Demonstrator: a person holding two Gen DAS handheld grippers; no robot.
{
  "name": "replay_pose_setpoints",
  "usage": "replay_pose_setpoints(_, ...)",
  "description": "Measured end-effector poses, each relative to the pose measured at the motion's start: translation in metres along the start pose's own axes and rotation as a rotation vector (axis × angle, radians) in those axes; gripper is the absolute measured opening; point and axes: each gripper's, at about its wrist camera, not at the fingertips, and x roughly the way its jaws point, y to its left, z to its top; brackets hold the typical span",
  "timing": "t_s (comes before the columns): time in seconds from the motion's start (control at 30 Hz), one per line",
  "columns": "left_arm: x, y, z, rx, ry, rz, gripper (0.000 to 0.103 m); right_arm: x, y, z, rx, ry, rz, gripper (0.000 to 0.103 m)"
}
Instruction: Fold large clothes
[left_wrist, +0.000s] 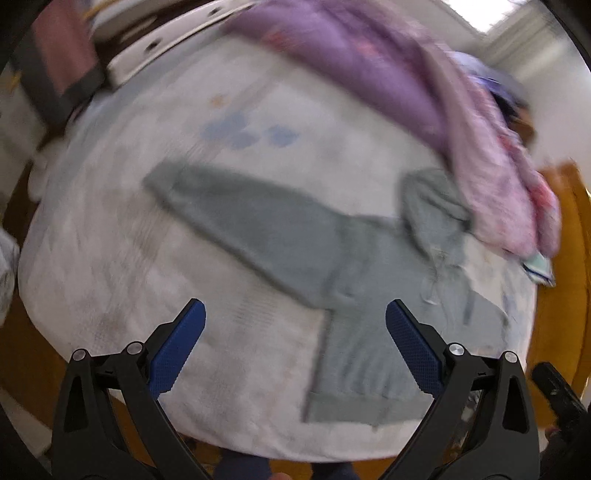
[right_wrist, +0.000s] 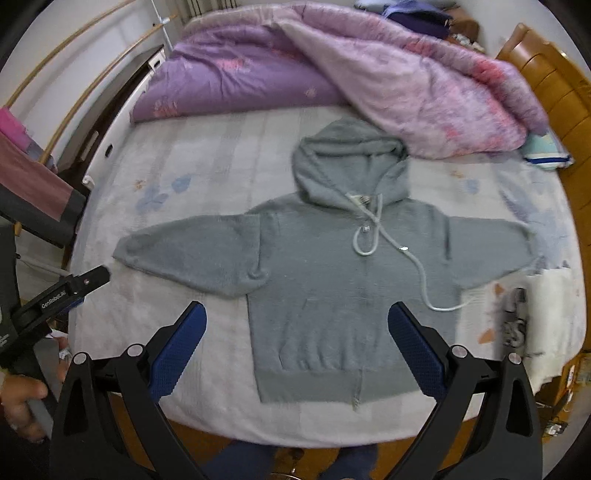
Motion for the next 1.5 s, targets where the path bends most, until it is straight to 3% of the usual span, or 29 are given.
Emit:
replay_pose_setpoints(0.03,0.019,0.019,0.006,-0.021,0.013,0.007,0.098,0.023,0.002,0.006,0.006,0.023,0.031,0.067)
replay_pose_setpoints(0.1,0.049,0.053,0.017,-0.073,0.027,0.030,0.098,0.061,0.011,0.017,-0.004,0.061,0.055,0.047)
replay_pose_setpoints(0.2,0.090,0.111,0.032,-0.258,0.034,0.016,0.098,0.117,0.012,0.024,0.042,0.143,0.153,0.016)
replay_pose_setpoints(0.27,0.111,0.145,0.043,-0.389,0.026,-0.003,0.098,0.145,0.013,0.028,0.058,0.165,0.155,0.012)
replay_pose_setpoints(0.4,0.136,0.178,0.065,-0.452,-0.054,0.022,0.097,0.194,0.016,0.032,0.056,0.211,0.162,0.012)
replay_pose_setpoints(0.47,0.150,0.188,0.073,-0.498,-0.052,0.023,0.096,0.214,0.016,0.032,0.054,0.230,0.182,0.012)
replay_pose_setpoints(0.53,0.165,0.197,0.082,-0.532,-0.047,0.039,0.085,0.232,0.016,0.032,0.042,0.237,0.172,0.012)
replay_pose_setpoints(0.6,0.177,0.201,0.090,-0.528,-0.049,0.047,0.080,0.245,0.013,0.031,0.050,0.240,0.182,0.012)
replay_pose_setpoints(0.7,0.194,0.193,0.107,-0.442,-0.032,0.143,0.078,0.259,0.009,0.032,0.058,0.243,0.207,0.012)
replay_pose_setpoints(0.77,0.193,0.190,0.109,-0.410,-0.048,0.186,0.060,0.268,0.009,0.034,0.048,0.241,0.212,0.010)
replay_pose_setpoints(0.8,0.190,0.189,0.111,-0.382,-0.060,0.190,0.040,0.273,0.007,0.034,0.049,0.245,0.218,0.009)
replay_pose_setpoints(0.83,0.186,0.187,0.112,-0.360,-0.071,0.170,0.014,0.280,0.005,0.035,0.052,0.248,0.217,0.009)
replay_pose_setpoints(0.93,0.163,0.176,0.112,-0.298,-0.129,0.161,0.014,0.302,0.006,0.039,0.054,0.270,0.228,0.007)
replay_pose_setpoints(1.07,0.094,0.154,0.101,-0.232,-0.288,0.187,0.013,0.336,0.005,0.034,0.066,0.335,0.215,0.001)
replay_pose_setpoints(1.17,0.051,0.126,0.095,-0.213,-0.374,0.146,0.013,0.343,-0.004,0.036,0.127,0.364,0.250,0.000)
replay_pose_setpoints(1.33,-0.006,0.024,0.076,-0.073,-0.487,0.078,0.013,0.325,-0.035,0.040,0.170,0.363,0.391,0.004)
replay_pose_setpoints(1.43,-0.025,-0.051,0.060,0.035,-0.535,0.021,0.013,0.284,-0.085,0.044,0.181,0.282,0.434,0.005)
replay_pose_setpoints(1.5,-0.026,-0.113,0.043,0.105,-0.545,-0.055,0.013,0.262,-0.125,0.047,0.184,0.240,0.430,0.006)
